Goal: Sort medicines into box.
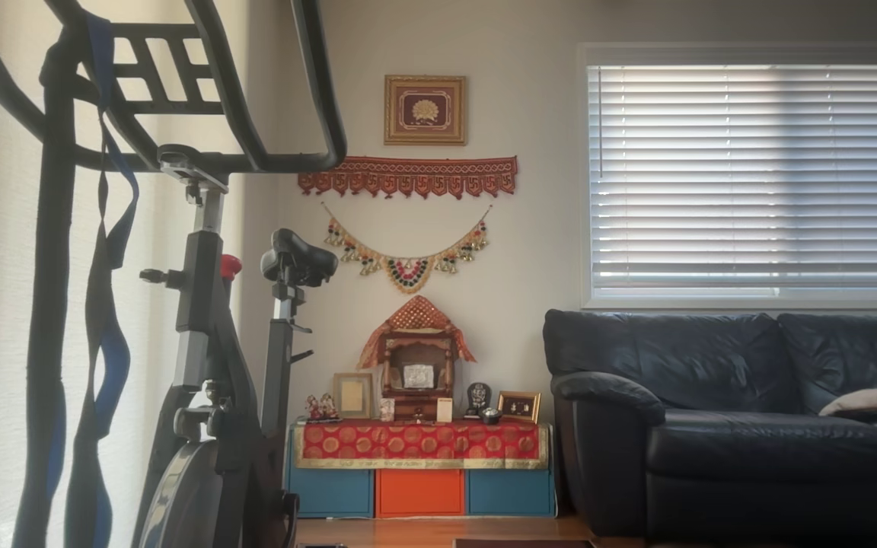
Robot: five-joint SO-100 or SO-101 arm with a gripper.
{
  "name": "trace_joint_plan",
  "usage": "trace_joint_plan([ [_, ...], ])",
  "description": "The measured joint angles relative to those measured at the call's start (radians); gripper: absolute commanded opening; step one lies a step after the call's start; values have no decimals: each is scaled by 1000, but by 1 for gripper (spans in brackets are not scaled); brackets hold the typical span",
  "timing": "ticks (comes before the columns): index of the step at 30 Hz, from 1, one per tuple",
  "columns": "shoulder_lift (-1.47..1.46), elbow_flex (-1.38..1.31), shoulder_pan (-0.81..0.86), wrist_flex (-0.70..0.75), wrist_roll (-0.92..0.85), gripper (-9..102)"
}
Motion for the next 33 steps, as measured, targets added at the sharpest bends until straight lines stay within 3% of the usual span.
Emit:
trace_joint_plan([
  [33,-3,64,-8,-80,9,12],
])
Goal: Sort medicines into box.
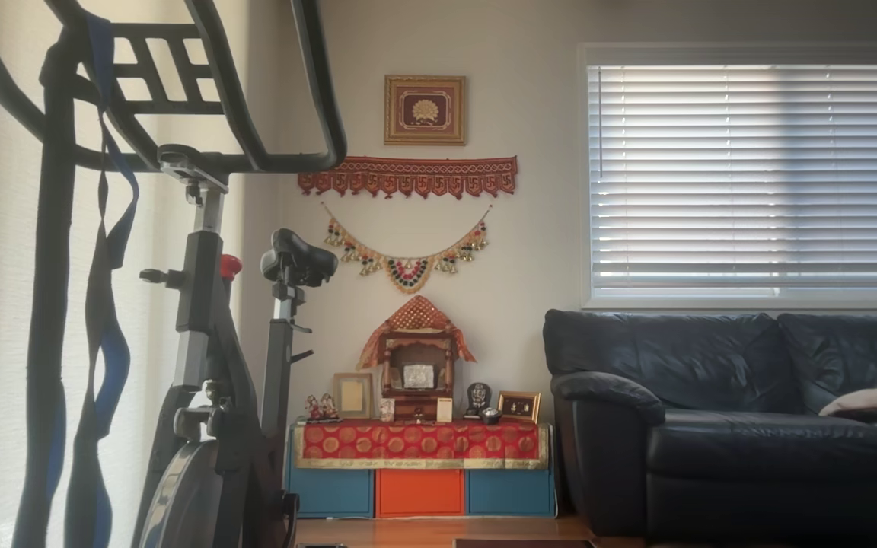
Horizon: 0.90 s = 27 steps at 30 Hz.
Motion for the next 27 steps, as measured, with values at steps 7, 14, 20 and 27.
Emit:
trace_joint_plan([
  [7,0,6,0,-17,0,11],
  [14,0,14,0,-26,9,11],
  [20,2,25,-2,-43,9,10],
  [27,3,34,-11,-55,9,6],
])
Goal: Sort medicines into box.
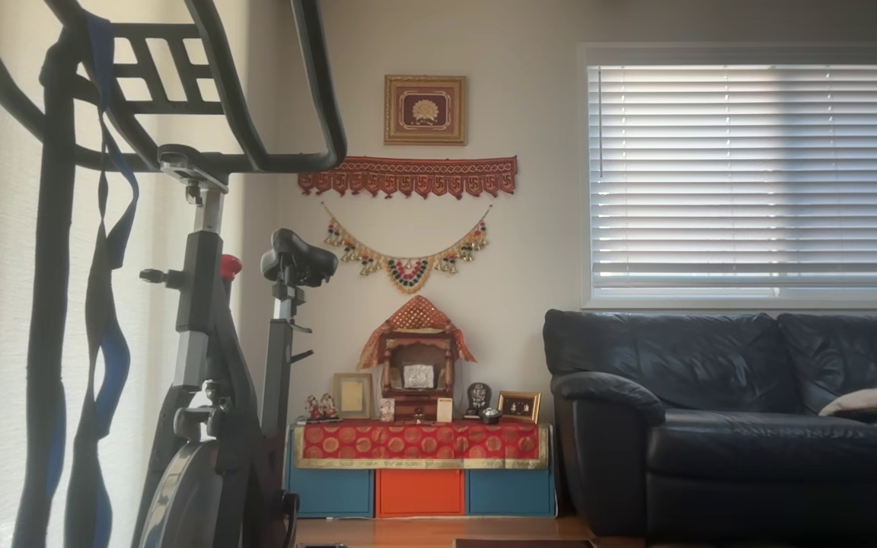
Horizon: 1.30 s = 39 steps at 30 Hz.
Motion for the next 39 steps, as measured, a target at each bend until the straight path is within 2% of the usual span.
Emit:
trace_joint_plan([
  [7,0,3,0,-6,0,1],
  [22,2,15,0,-14,6,1],
  [39,146,-15,0,52,133,1],
])
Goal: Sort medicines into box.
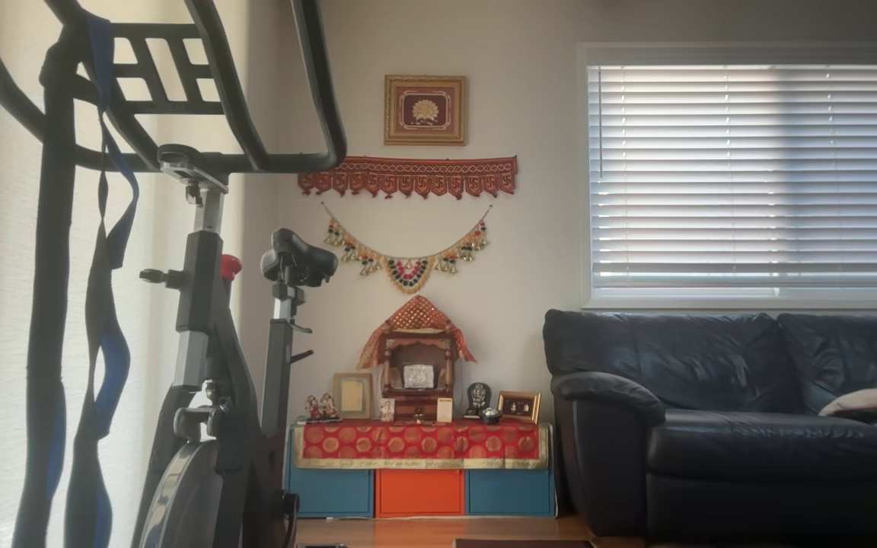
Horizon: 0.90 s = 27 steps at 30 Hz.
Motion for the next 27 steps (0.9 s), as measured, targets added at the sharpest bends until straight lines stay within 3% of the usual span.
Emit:
trace_joint_plan([
  [15,193,-163,-235,141,258,1],
  [27,2,-313,-454,195,410,1],
])
